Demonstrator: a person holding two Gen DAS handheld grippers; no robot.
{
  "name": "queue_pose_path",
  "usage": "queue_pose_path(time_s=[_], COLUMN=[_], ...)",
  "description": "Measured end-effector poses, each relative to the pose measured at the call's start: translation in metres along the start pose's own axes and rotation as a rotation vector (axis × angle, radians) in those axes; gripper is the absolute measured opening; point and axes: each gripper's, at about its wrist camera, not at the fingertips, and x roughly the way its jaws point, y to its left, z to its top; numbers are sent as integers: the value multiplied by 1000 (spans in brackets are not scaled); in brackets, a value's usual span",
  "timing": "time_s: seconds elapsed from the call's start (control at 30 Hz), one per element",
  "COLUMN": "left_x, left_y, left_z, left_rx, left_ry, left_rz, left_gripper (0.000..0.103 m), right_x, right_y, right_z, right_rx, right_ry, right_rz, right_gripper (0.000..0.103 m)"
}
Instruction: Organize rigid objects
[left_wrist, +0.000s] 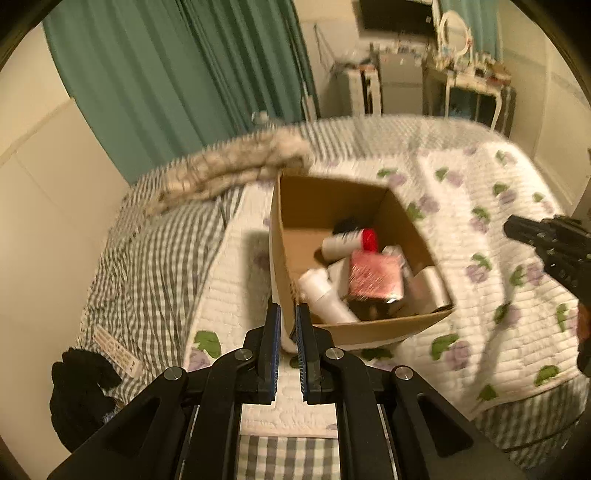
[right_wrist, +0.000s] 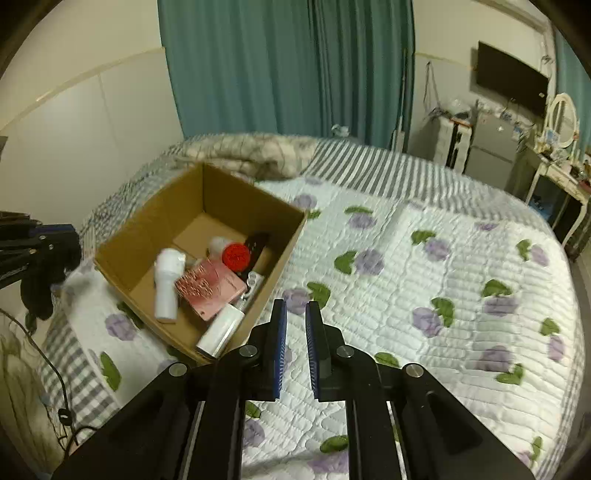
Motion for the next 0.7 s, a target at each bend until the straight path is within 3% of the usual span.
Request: queue_pose_path(time_s=[0.17, 0.23, 0.3, 0.33, 0.4, 0.47, 0.5, 0.57, 0.7], left_x=[-56, -73, -85, -91, -100, -105, -106, -105, -95], left_y=[-10, -11, -13, -13, -14, -17, -18, -20, -32], left_z=[0, 0, -1, -3, -9, -18, -21, -32, -46], left_rx=[-6, -29, -58, -69, -85, -103, -114, -149, -184], left_ry=[-192, -265, -329, -365, -427, -485, -501, -535, -548], left_rz=[-68, -102, -114, -116, -110, -86, -78, -70, -35], left_gripper=[12, 18, 43, 48, 53, 62, 69, 72, 79], right_x=[-45, -64, -82, -90, -107, -123, -131, -141, -147], right_y=[18, 27, 33, 35, 41, 45, 46, 48, 49], right_z=[4, 4, 3, 1, -2, -7, -10, -15, -32], right_rx=[-18, -22, -8, -2, 10, 26, 38, 55, 96], right_ry=[-84, -122, -162, -180, -226, -279, -308, -345, -388], right_rz=[-51, -85, -101, -106, -133, -171, -188, -202, -223], right_gripper=[10, 10, 11, 15, 34, 67, 71, 87, 98])
